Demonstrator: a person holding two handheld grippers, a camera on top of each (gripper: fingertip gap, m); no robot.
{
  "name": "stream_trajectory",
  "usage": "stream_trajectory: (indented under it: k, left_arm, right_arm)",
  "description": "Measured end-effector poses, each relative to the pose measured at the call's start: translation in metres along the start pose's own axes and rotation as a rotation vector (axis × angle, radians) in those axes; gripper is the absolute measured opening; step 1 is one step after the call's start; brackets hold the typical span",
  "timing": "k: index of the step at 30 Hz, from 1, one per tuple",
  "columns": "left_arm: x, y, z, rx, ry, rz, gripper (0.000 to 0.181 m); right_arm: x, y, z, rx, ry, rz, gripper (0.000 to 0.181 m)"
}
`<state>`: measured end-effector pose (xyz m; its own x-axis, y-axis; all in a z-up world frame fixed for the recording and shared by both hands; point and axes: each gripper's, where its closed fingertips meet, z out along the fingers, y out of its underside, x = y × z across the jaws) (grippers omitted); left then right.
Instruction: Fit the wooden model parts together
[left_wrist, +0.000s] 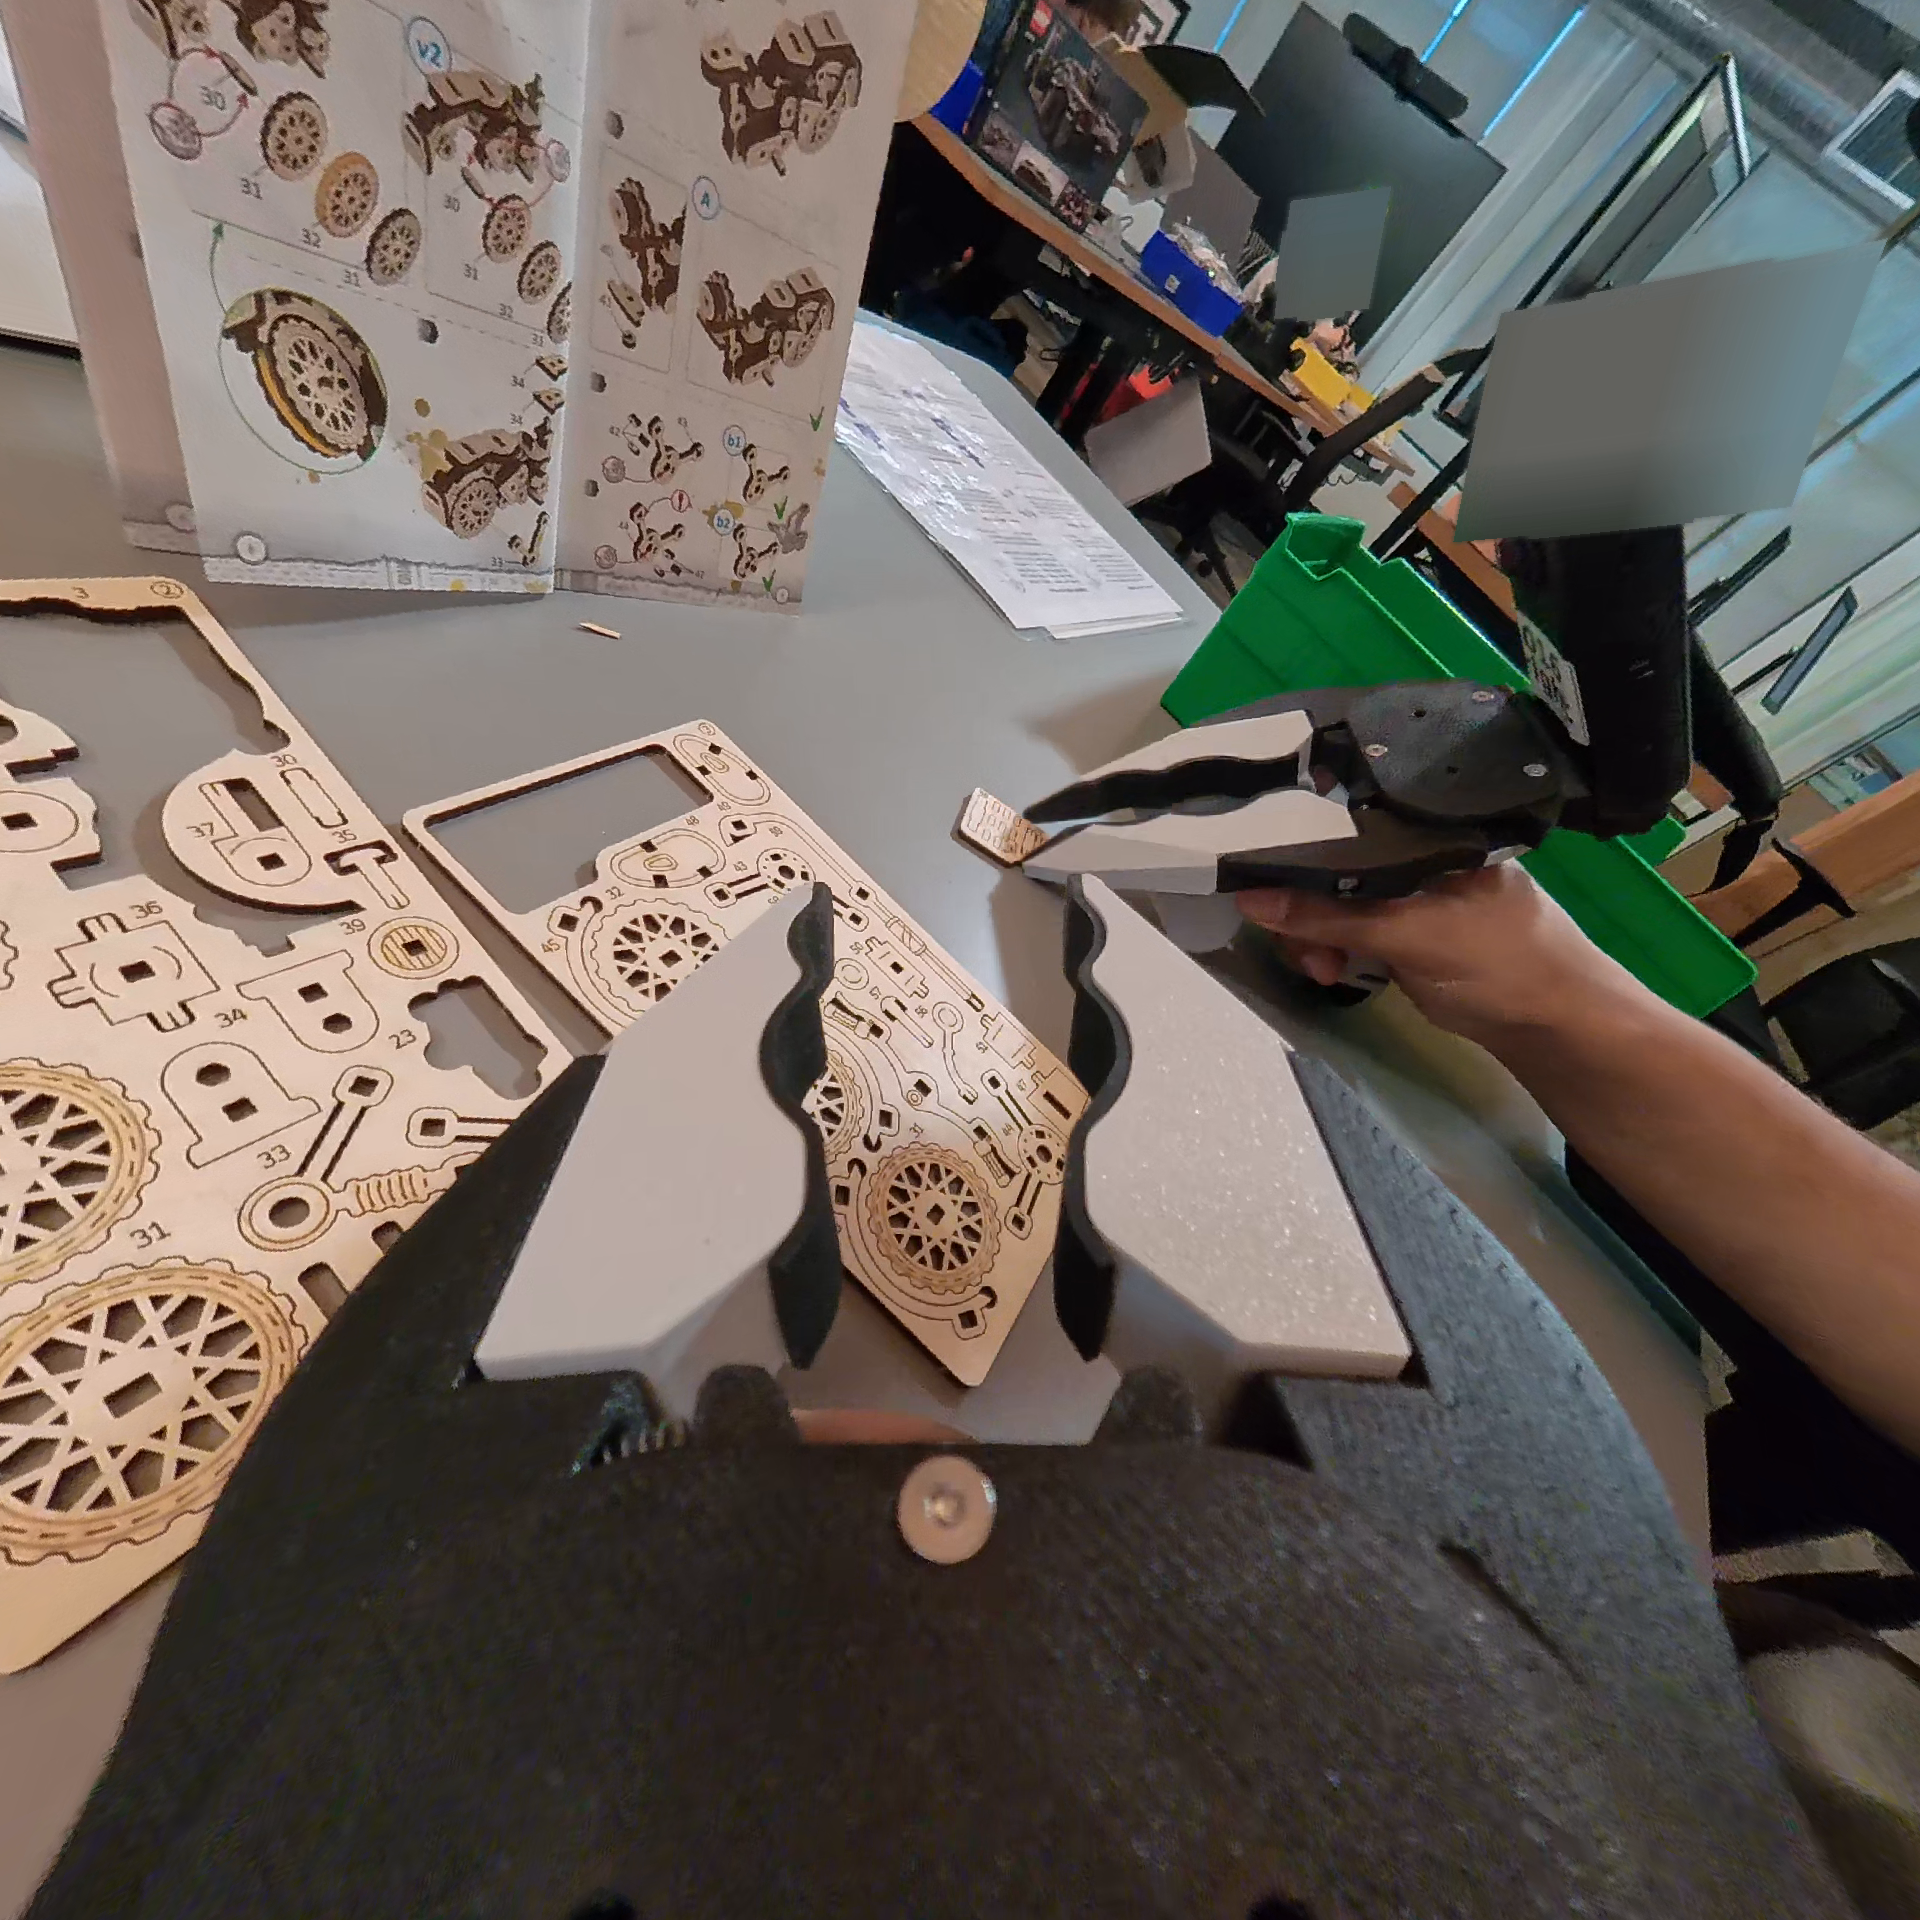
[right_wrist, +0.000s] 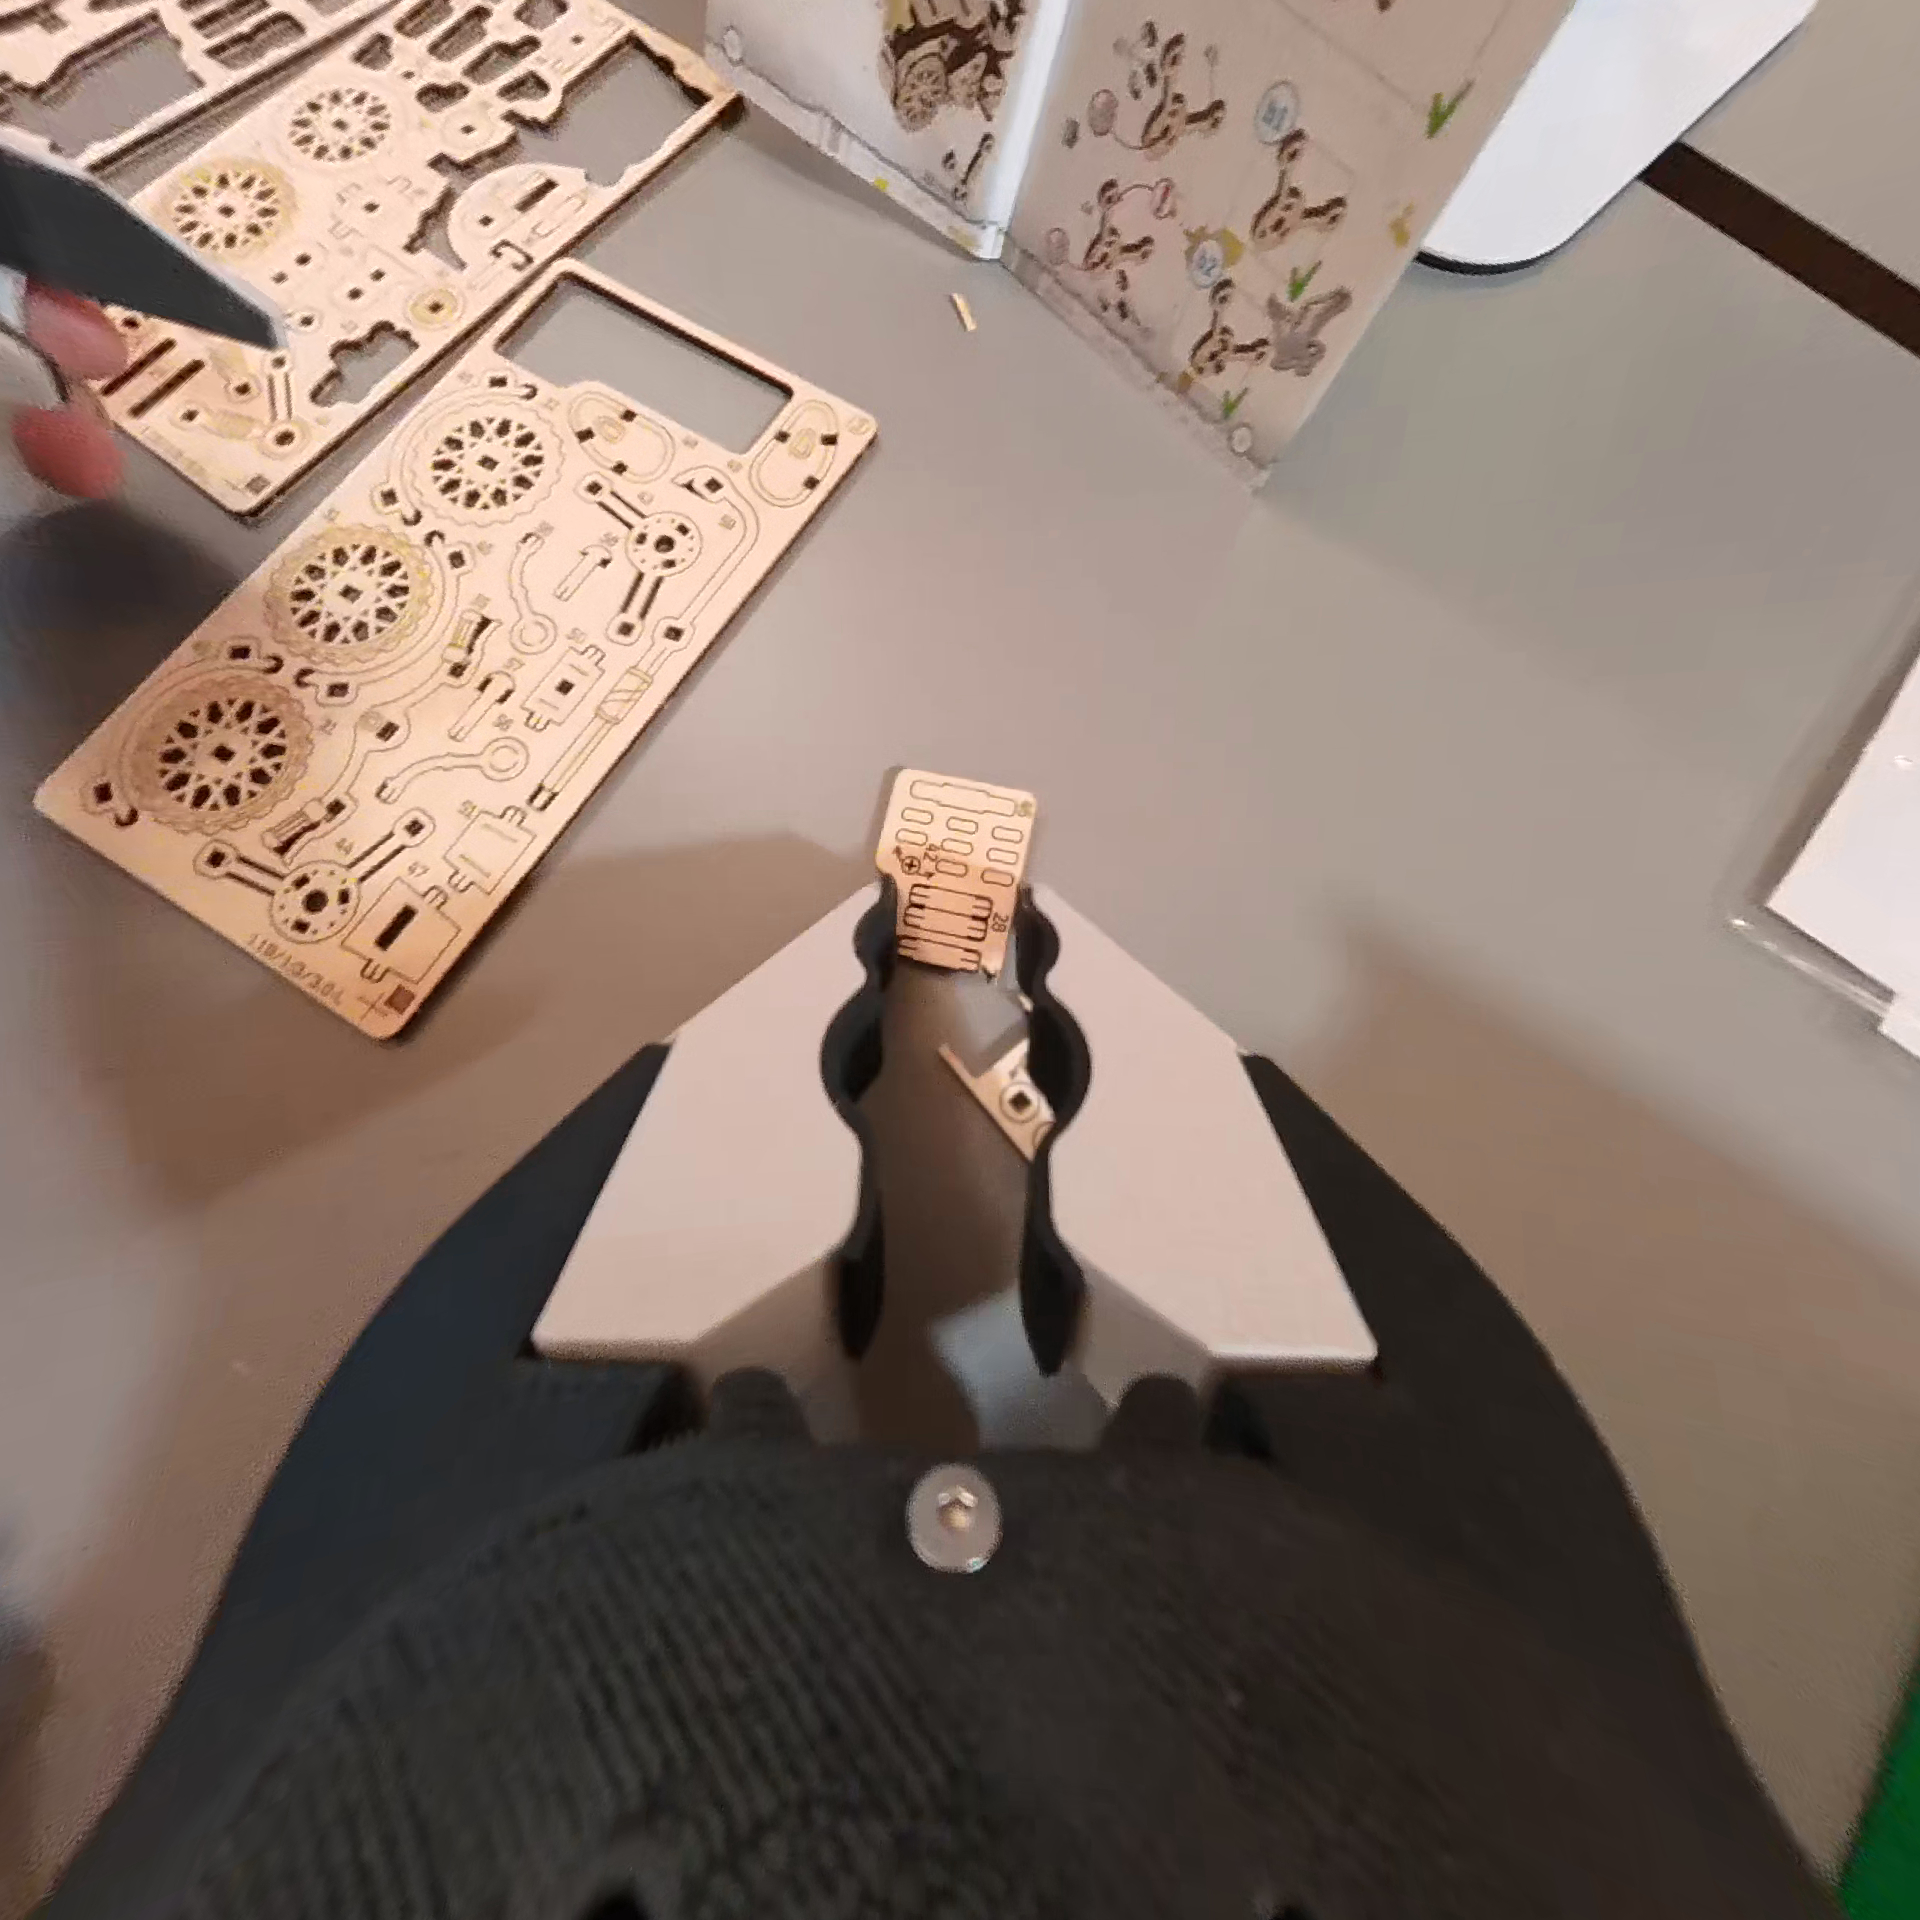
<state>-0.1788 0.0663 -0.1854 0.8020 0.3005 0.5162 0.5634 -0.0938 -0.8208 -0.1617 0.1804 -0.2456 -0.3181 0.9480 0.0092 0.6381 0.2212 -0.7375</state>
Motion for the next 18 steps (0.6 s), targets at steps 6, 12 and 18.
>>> stream_trajectory:
  k: [6, 12, 18]
  left_arm:
    - [0.009, 0.002, 0.002, -0.003, 0.035, 0.018, 0.044]
    - [0.044, 0.015, 0.001, -0.073, 0.276, -0.042, 0.056]
    - [0.047, 0.022, 0.004, -0.125, 0.342, -0.278, 0.011]
  right_arm:
    - [-0.034, -0.038, -0.020, 0.207, -0.117, -0.151, 0.020]
    - [-0.101, -0.057, -0.046, 0.409, -0.222, -0.539, 0.020]
    - [-0.116, -0.048, -0.044, 0.380, -0.203, -0.675, 0.020]
